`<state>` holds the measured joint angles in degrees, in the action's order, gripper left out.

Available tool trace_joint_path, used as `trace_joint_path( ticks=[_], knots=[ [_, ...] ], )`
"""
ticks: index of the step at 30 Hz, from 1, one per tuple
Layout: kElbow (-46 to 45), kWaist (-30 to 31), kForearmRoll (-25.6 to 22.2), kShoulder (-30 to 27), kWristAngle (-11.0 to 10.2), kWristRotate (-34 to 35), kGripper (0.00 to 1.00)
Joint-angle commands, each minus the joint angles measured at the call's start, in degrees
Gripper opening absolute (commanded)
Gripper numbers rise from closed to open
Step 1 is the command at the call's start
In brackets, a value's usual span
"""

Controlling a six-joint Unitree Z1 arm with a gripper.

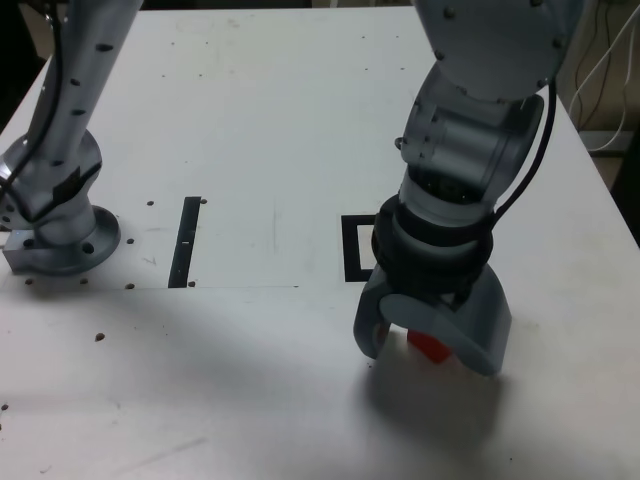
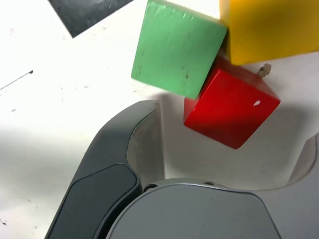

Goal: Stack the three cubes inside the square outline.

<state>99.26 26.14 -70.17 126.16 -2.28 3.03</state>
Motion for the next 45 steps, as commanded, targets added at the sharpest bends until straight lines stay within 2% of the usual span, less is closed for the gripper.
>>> trace_joint_path(
  ticks=[1,7,14,19,22,29,33,45],
  knots=[
    [-0.4,-0.2,0.7,-0.1,-0.3,-0.5,0.97],
    [-1.4,-0.9,2.3,0.1,-0.8,-1.4,0.94],
    [-1.6,-1.4,2.2,0.6,-2.2,-2.0,0.86],
    [-1.5,-1.5,2.0,1.1,-2.3,-2.4,0.80],
    [-1.4,-1.5,2.0,1.2,-2.2,-2.5,0.69],
    [-1.1,-1.5,3.0,1.3,-2.2,-2.3,0.32],
    [-0.9,-1.5,3.6,1.3,-1.9,-2.2,0.19],
    [-0.9,-1.5,3.0,-0.2,-2.0,-1.9,0.14]
  ],
)
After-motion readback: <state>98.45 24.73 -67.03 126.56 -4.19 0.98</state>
